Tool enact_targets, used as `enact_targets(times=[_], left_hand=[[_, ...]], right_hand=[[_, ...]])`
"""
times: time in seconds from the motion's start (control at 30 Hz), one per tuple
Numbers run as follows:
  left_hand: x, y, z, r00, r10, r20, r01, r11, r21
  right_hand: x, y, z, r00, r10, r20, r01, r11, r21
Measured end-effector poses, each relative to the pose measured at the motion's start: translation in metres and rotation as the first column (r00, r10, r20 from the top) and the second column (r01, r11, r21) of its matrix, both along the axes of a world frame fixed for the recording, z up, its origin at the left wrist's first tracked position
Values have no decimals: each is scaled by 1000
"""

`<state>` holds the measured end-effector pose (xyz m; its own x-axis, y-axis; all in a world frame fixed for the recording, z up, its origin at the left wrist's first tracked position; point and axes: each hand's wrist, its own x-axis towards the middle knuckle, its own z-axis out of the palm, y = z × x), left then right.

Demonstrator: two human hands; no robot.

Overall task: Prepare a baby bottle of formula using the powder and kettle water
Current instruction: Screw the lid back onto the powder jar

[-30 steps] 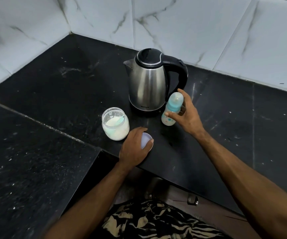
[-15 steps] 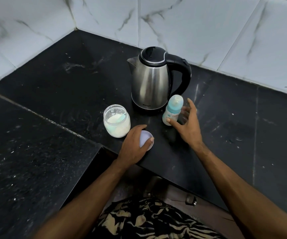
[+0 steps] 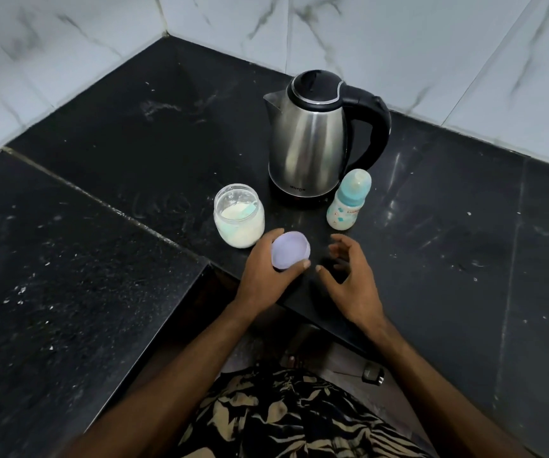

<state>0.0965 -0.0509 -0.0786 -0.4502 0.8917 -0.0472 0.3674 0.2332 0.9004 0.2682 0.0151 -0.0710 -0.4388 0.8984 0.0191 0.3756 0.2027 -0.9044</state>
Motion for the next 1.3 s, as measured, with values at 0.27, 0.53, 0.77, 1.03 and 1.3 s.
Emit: enact_targets(times=[0.27, 0.53, 0.77, 1.03, 1.3], left_hand=[[10, 4, 21, 744, 42, 667, -13, 999, -49], [-14, -23, 25, 762, 117, 637, -73, 993, -94], [-58, -45, 11, 859, 341, 383, -377, 926, 22], [-89, -27, 24, 981, 192, 43, -195, 977, 83], [-91, -6, 37, 992, 69, 101, -73, 997, 35]], right_hand=[[-28, -4, 9, 977, 201, -67, -191, 972, 135], [-43, 29, 46, 956, 291, 41, -293, 935, 201], [-89, 69, 110, 765, 543, 346, -633, 731, 255], [-156, 76, 122, 528, 589, 612, -821, 539, 191], [-171, 73, 118, 441, 541, 716, -841, 528, 119]])
